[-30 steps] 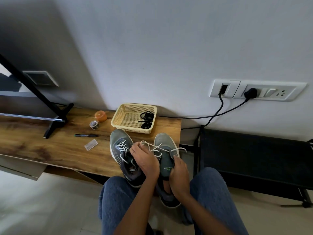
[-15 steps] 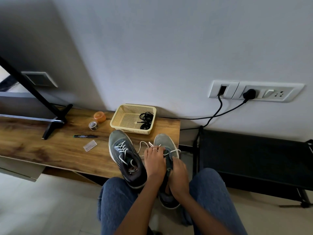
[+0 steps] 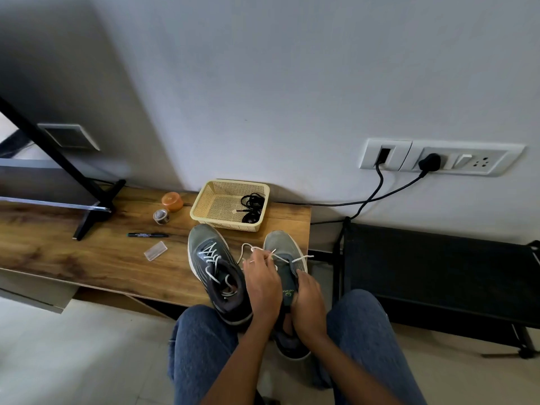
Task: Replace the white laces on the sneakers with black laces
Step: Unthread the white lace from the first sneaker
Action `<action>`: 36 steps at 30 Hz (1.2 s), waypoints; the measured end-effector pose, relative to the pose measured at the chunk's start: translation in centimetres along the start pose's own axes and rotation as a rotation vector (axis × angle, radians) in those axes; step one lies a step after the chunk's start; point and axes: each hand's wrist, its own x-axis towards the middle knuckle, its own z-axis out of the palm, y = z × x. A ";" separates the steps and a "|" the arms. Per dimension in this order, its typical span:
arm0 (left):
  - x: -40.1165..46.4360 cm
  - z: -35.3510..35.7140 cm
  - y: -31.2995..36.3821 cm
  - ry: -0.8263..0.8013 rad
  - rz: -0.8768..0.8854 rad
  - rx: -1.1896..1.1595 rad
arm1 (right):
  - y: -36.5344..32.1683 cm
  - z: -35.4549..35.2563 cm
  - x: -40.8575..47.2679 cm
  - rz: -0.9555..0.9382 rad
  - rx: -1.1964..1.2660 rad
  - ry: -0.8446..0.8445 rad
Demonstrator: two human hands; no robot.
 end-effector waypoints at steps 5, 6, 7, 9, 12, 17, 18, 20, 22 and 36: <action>-0.1 0.0 0.2 0.204 -0.166 -0.268 | 0.0 -0.1 0.2 0.024 -0.016 -0.008; -0.1 0.1 0.3 0.254 -0.200 -0.316 | -0.1 -0.1 0.2 0.023 -0.028 -0.009; -0.1 0.1 0.3 0.309 -0.233 -0.359 | 0.0 0.0 0.2 0.025 -0.038 -0.012; 0.0 0.3 0.3 0.380 -0.283 -0.397 | 0.1 0.1 0.2 0.036 -0.035 -0.007; 0.3 0.5 0.0 0.250 -0.231 -0.258 | -0.1 -0.2 0.1 0.053 -0.016 -0.006; 0.1 0.8 -0.2 -0.184 0.180 0.300 | -0.2 -0.1 0.0 0.038 -0.008 0.012; 0.0 1.0 -0.3 -0.235 0.220 0.341 | -0.2 0.0 0.0 0.030 -0.020 0.019; 0.0 1.2 -0.4 -0.262 0.226 0.377 | -0.1 0.1 0.1 0.026 -0.035 0.018; 0.2 1.4 -0.5 -0.257 0.225 0.428 | 0.1 0.2 0.2 0.020 -0.049 0.019; 0.3 0.8 0.1 -0.196 -0.020 0.210 | -0.1 0.4 0.0 0.026 -0.086 0.018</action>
